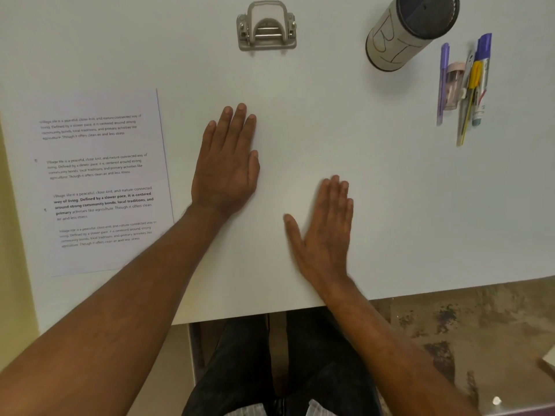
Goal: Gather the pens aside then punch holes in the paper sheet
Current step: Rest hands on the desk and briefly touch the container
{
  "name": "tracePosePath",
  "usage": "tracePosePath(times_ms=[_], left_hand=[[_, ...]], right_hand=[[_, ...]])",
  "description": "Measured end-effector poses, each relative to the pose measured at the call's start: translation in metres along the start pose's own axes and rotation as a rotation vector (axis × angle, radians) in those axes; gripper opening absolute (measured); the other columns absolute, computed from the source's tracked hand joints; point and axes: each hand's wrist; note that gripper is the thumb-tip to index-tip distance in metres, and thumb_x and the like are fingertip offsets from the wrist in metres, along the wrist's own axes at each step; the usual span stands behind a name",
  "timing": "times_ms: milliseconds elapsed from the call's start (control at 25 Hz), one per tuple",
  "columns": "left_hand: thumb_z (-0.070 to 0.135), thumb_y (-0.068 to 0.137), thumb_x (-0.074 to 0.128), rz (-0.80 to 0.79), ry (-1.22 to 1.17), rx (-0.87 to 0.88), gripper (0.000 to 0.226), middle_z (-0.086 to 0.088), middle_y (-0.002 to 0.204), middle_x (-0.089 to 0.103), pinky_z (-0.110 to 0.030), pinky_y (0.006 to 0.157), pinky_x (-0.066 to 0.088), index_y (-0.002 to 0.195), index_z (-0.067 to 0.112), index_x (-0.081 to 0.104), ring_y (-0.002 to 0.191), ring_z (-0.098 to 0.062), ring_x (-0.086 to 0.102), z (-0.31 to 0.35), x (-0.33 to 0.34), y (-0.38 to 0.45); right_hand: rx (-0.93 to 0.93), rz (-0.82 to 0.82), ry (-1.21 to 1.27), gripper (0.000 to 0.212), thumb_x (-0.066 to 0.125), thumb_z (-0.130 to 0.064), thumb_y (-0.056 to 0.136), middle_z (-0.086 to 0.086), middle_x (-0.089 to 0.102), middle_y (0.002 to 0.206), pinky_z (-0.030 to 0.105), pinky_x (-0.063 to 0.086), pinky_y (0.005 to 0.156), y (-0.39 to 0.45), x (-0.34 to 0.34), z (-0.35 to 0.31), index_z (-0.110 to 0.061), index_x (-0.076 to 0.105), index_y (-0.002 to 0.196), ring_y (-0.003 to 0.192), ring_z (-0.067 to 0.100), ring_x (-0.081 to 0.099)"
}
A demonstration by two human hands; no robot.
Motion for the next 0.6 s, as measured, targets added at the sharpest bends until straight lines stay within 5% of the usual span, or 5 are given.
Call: tracePosePath(times_ms=[400, 600], left_hand=[[0.034, 0.109, 0.03, -0.005, 0.005, -0.011, 0.062, -0.009, 0.175, 0.016, -0.047, 0.133, 0.013, 0.166, 0.012, 0.019, 0.163, -0.026, 0.011, -0.001, 0.005, -0.002], [0.033, 0.109, 0.031, 0.02, -0.001, -0.004, 0.06, -0.009, 0.174, 0.019, -0.047, 0.132, 0.015, 0.165, 0.013, 0.022, 0.162, -0.028, 0.015, 0.0, 0.004, -0.002]], right_hand=[[-0.148, 0.078, -0.149, 0.066, 0.023, -0.04, 0.111, 0.019, 0.009, 0.173, 0.047, 0.009, 0.132, 0.112, 0.002, -0.06, -0.002, 0.012, 0.164, 0.162, 0.033, 0.005], [-0.2, 0.179, 0.17, 0.058, 0.041, -0.024, 0.109, 0.018, 0.02, 0.171, 0.047, 0.013, 0.132, 0.091, -0.017, -0.049, -0.003, 0.027, 0.161, 0.161, 0.032, 0.014]])
Point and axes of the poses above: each hand's wrist, its own y-axis towards the middle knuckle, its own x-axis out of the palm, z = x × y
